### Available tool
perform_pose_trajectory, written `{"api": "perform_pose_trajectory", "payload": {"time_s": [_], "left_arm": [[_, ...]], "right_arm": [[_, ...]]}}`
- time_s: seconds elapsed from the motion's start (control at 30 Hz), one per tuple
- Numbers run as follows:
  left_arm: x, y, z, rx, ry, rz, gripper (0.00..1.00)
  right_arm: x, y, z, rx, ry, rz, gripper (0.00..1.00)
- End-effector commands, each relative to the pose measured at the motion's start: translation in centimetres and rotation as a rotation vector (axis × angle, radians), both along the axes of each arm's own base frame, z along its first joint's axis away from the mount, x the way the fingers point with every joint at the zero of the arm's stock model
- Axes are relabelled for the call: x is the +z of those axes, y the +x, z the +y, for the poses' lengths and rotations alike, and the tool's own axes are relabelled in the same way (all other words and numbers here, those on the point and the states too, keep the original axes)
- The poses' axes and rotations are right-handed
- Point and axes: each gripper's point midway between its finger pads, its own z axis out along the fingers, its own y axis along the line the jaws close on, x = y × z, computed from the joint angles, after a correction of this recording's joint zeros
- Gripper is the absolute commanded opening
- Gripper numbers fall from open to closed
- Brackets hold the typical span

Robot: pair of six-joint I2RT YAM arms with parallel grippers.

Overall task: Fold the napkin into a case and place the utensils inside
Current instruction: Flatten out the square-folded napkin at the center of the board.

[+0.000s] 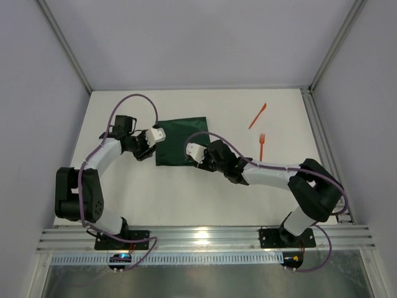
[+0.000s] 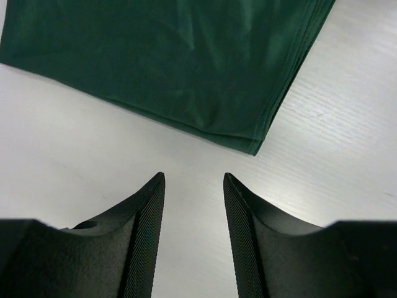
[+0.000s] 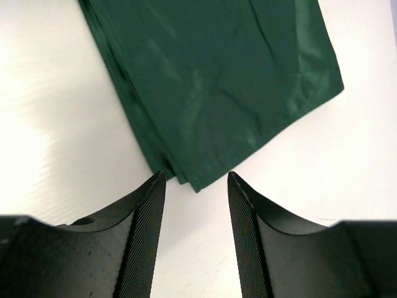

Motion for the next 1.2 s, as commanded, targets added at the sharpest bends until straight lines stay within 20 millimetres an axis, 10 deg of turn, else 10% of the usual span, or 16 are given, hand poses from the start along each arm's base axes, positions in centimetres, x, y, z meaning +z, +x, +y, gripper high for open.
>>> {"api": "perform_pose_trajectory", "payload": {"time_s": [0.0, 0.2, 0.43, 1.17], "left_arm": [[1.1, -0.5, -1.9, -0.017, -0.038, -0.022, 0.46], [0.2, 1.3, -3.8, 0.074, -0.039, -0.053, 0.48], [-1.2, 2.0, -4.7, 0.092, -0.02, -0.043, 0.44], [-3.2, -2.2, -3.9, -0.042, 0.091, 0.005, 0.48]], "right_arm": [[3.4, -2.6, 2.2, 0.074, 0.224, 0.109, 0.49], [6.0, 2.6, -1.2, -0.281, 0.574, 0.389, 0.43], [3.5, 5.8, -2.0, -0.531, 0.678, 0.526, 0.4], [0.1, 4.9, -2.1, -0.589, 0.668, 0.604, 0.4]]}}
